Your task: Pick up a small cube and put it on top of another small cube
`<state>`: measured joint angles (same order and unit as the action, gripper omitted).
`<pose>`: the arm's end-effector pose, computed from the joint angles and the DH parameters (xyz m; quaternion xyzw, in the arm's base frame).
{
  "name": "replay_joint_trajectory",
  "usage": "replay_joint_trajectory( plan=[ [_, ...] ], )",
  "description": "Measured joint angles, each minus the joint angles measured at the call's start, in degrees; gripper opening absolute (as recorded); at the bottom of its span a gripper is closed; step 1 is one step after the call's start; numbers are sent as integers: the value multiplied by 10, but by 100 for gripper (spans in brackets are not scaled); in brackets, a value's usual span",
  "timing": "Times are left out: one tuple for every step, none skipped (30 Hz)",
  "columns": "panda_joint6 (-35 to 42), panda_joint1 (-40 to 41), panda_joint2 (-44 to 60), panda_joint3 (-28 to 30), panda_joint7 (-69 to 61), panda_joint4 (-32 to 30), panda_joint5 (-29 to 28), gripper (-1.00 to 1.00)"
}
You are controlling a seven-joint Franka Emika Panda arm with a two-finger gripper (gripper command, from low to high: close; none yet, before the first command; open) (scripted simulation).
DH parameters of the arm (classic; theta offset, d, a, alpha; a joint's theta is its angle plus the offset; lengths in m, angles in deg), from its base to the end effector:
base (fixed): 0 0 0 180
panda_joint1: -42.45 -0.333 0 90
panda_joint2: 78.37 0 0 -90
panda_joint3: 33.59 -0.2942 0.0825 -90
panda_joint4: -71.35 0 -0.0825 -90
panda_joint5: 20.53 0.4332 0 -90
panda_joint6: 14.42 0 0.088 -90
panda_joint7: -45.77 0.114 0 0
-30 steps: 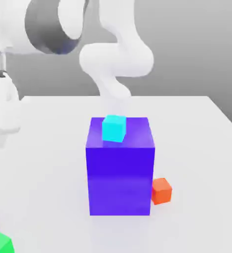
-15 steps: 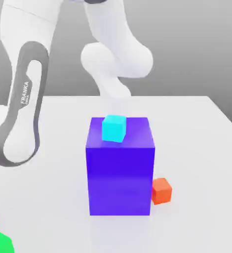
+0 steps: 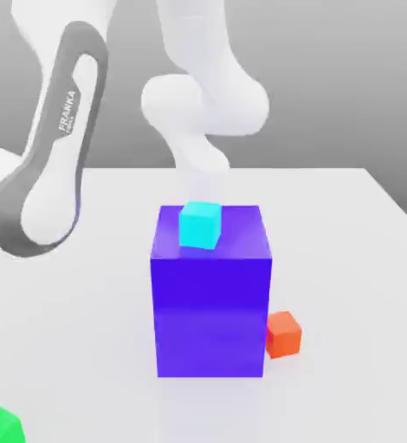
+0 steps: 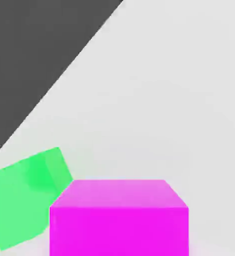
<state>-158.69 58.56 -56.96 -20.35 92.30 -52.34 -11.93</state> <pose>0.5093 -0.2935 0.1594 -0.7547 0.6560 0.0004 0.0018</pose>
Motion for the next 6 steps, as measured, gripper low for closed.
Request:
replay_joint_trajectory(
  plan=[
    [-9,0,15,-7,-11,6,2,-100],
    [-24,2,33,-13,-20,10,6,-100],
    [-39,6,51,-19,-26,12,12,100],
    [-39,6,51,-19,-26,12,12,100],
    [-39,6,51,-19,-26,12,12,100],
    [-39,6,51,-19,-26,12,12,100]
  ],
)
